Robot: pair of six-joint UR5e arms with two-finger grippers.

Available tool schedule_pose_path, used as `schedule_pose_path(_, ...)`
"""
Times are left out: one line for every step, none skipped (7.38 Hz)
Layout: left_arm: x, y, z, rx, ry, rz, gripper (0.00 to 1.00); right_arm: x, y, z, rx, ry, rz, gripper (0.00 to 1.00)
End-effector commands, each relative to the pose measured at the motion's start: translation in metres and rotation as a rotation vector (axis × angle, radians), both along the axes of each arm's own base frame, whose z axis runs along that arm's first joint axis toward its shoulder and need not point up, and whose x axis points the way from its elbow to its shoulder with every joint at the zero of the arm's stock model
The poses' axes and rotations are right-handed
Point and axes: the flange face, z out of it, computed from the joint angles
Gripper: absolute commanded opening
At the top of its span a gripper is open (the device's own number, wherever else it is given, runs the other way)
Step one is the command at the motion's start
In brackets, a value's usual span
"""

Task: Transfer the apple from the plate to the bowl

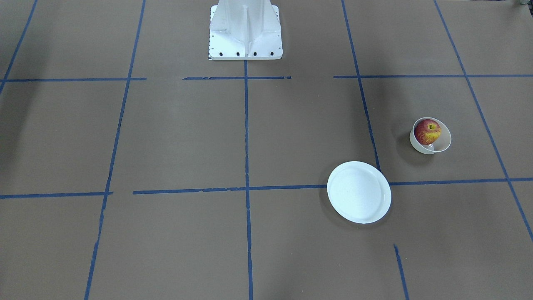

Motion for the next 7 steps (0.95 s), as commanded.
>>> schedule_pose_path(-0.014,0.005,0.006,-0.028,0.021,-0.029,1.0,0.0,0.0,0.0,-0.002,0.0,0.0,1.0)
schedule_pose_path(-0.008,0.005,0.003,-0.029,0.104,-0.031,1.0,0.0,0.0,0.0,0.0,0.0,0.0,1.0)
schedule_pose_path(-0.006,0.004,0.002,-0.025,0.115,-0.029,1.0,0.0,0.0,0.0,0.0,0.0,0.0,1.0)
schedule_pose_path(-0.007,0.004,-0.004,-0.004,0.112,-0.025,1.0,0.0,-0.001,0.0,0.001,0.0,0.0,1.0)
schedule_pose_path(-0.007,0.003,-0.006,0.004,0.115,-0.024,1.0,0.0,0.0,0.0,0.0,0.0,0.0,1.0)
schedule_pose_path(-0.007,0.003,-0.002,-0.004,0.111,-0.023,1.0,0.0,0.0,0.0,0.0,0.0,0.0,1.0)
schedule_pose_path(-0.007,0.003,0.0,-0.009,0.106,-0.023,1.0,0.0,-0.001,0.0,0.001,0.0,0.0,1.0)
